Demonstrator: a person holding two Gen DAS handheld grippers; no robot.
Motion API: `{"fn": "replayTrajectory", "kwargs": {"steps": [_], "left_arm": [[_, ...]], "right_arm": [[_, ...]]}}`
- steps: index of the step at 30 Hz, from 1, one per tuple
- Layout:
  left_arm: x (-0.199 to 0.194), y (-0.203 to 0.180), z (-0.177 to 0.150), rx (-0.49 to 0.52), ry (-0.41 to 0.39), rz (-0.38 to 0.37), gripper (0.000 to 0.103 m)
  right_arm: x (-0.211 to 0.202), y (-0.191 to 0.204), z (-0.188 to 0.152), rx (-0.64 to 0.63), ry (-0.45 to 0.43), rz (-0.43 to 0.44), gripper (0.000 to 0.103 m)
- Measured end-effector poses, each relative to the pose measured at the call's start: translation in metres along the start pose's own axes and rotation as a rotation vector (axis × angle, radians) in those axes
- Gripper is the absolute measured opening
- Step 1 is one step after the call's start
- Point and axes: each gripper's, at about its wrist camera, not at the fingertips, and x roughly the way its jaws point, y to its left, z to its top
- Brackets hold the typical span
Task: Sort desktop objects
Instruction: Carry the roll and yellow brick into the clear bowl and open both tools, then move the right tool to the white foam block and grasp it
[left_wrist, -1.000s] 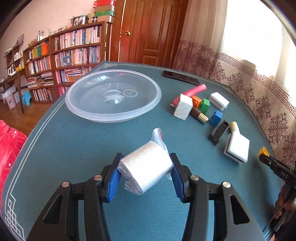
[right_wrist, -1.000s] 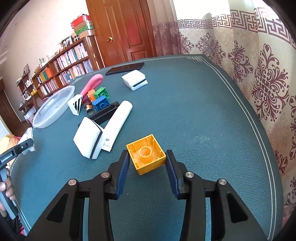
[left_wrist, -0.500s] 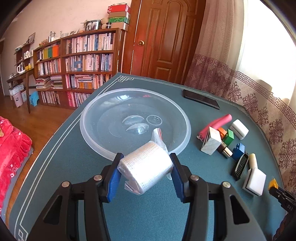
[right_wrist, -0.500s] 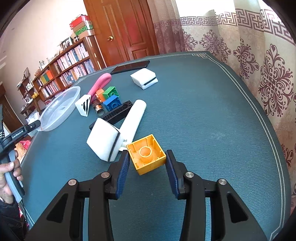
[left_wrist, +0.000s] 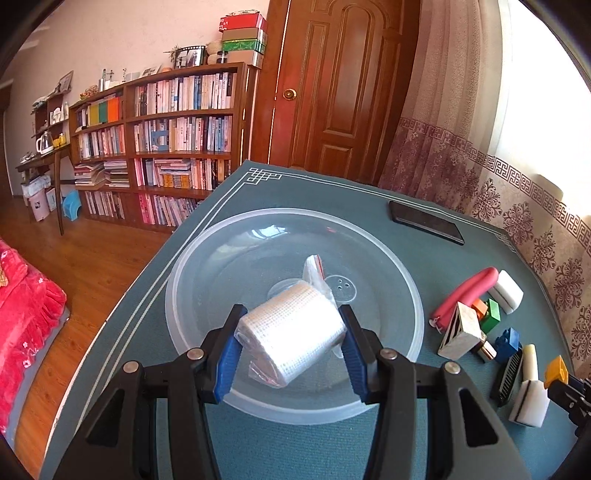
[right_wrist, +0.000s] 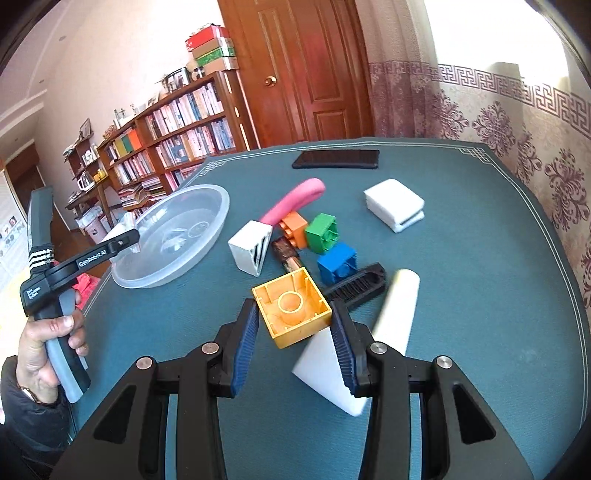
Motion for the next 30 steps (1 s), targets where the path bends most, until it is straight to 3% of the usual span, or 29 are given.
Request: {"fn": "replayTrajectory", "kwargs": {"steps": [7, 19, 20, 23, 30], "left_arm": [[0.014, 0.006, -0.001, 0.005, -0.002, -0.009, 0.054], [0.023, 0.018, 0.0, 0.001, -0.032, 0.082, 0.055], [0.025, 0.021, -0.001, -0.009, -0.029, 0.087, 0.057], [0.026, 0.028, -0.001, -0.049, -0.034, 0.1, 0.079], [0.021, 0.031, -0.002, -0.075, -0.081, 0.135, 0.083]], "right_arm": [[0.036, 0.054, 0.029, -0.078, -0.006, 0.06, 0.043], [0.104, 0.109, 0.066, -0.113, 0.013, 0.166, 0.043], [0.108, 0.11, 0.067, -0.112, 0.022, 0.175, 0.043], [0.12, 0.107, 0.061, -0.101, 0.04, 0.179, 0.043], [0.126, 0.094, 0.055, -0.064, 0.045, 0.206, 0.054]]}}
